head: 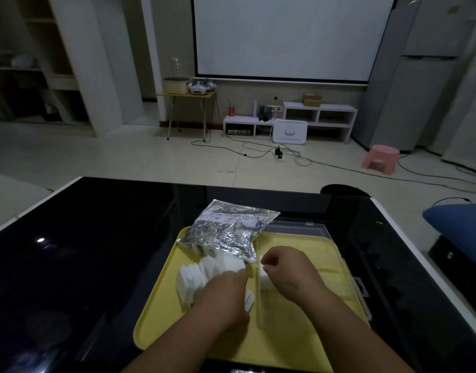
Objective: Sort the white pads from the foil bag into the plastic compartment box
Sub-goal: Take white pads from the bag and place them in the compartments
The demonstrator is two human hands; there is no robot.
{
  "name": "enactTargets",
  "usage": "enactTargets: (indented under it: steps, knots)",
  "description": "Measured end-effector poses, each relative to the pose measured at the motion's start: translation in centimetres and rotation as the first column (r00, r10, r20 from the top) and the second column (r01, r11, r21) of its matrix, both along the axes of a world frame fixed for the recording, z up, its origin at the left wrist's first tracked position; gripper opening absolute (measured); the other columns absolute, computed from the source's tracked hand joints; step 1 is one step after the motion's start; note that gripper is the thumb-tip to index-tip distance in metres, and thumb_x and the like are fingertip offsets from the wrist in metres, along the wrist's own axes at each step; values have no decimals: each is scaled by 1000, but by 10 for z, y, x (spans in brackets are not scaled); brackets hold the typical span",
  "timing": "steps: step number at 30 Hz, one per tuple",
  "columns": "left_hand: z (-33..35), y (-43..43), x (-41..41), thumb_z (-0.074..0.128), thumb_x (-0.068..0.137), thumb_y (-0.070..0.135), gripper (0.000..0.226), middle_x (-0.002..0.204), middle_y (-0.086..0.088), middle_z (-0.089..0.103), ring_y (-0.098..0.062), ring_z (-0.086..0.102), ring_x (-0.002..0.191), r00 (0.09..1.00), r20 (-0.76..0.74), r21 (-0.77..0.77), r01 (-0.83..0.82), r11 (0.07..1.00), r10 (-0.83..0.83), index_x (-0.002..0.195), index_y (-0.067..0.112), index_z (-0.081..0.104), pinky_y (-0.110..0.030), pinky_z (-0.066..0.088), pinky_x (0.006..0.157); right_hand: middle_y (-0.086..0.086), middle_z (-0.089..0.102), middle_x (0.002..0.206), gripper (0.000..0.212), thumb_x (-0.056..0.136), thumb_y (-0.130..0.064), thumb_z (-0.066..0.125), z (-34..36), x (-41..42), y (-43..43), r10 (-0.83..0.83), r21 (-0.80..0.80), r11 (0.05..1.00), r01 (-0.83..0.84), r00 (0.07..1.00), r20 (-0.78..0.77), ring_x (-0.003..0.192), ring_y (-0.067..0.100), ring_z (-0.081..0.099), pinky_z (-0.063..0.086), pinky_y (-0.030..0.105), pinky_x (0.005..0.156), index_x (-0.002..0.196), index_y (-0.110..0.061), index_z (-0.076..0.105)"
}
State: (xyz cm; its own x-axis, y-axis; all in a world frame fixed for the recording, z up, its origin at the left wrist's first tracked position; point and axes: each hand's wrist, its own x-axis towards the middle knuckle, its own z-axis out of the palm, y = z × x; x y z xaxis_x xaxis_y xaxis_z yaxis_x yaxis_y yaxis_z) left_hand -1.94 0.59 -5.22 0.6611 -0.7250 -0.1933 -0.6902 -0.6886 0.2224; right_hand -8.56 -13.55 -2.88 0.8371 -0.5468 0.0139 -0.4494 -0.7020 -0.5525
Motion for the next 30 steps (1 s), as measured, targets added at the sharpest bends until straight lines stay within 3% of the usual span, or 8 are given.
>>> enactTargets:
  steps: [6, 10, 13, 16, 21, 23, 26, 30]
  knots:
    - [-1, -4, -8, 64, 84, 25, 44, 123, -4, 56, -27, 56, 114, 993, 116, -9, 14, 1000, -13, 122, 23, 41, -38, 46, 82, -4, 72, 103, 17, 90, -25, 59, -1, -1, -2, 2, -13, 1000, -2, 1000, 6, 96, 17, 63, 51, 30, 82, 101, -26, 72]
    - [-1, -5, -11, 40, 95, 10, 26, 118, -11, 60, -32, 59, 108, 981, 189, -56, 54, 997, -42, 119, 20, 39, -39, 43, 74, -5, 72, 101, 17, 89, -25, 59, 0, -3, -5, -1, -20, 1000, 1, 1000, 5, 95, 16, 63, 51, 29, 81, 100, -25, 72]
    - [-5, -7, -7, 36, 95, 8, 30, 115, -10, 61, -32, 60, 106, 985, 171, -54, 35, 998, -26, 123, 20, 36, -41, 45, 75, -5, 71, 102, 17, 90, -25, 58, 1, -5, -6, -3, -21, 1000, 4, 1000, 9, 95, 16, 63, 51, 30, 82, 101, -25, 72]
    - [-2, -8, -4, 44, 92, 13, 42, 116, -8, 59, -30, 59, 106, 992, 124, -95, 6, 995, 6, 131, 20, 31, -39, 43, 73, -5, 71, 102, 17, 90, -25, 58, 1, -7, -8, -15, -9, 1000, 15, 1000, 21, 95, 16, 63, 52, 31, 83, 101, -26, 71]
    - [12, -14, 4, 43, 94, 25, 13, 97, -1, 59, -26, 58, 88, 980, -165, -412, -172, 895, 112, 106, 27, 39, -35, 41, 68, -5, 71, 104, 18, 91, -23, 58, -1, -9, -11, -38, 7, 999, 38, 999, 29, 96, 16, 62, 52, 32, 84, 104, -26, 70]
    - [18, -17, 7, 49, 92, 25, 14, 91, 1, 57, -19, 56, 79, 942, -310, -484, -273, 832, 129, 106, 26, 44, -32, 39, 63, -4, 70, 104, 19, 92, -23, 57, -1, -9, -12, -50, 15, 999, 49, 998, 32, 97, 16, 62, 52, 32, 84, 105, -26, 70]
    - [25, -19, 8, 52, 86, 13, 21, 85, -2, 59, -17, 58, 69, 849, -512, -541, -436, 719, 130, 104, 24, 53, -30, 47, 60, -6, 70, 105, 20, 93, -23, 56, -1, -10, -15, -69, 24, 997, 68, 996, 51, 96, 13, 62, 51, 29, 83, 107, -26, 69]
    - [28, -18, 11, 56, 77, 11, 31, 95, -5, 60, -20, 60, 78, 700, -712, -529, -589, 611, 59, 101, 29, 57, -30, 51, 58, -7, 68, 103, 19, 93, -22, 57, 0, -12, -17, -96, 76, 993, 88, 990, 103, 94, 10, 60, 46, 23, 78, 107, -24, 69]
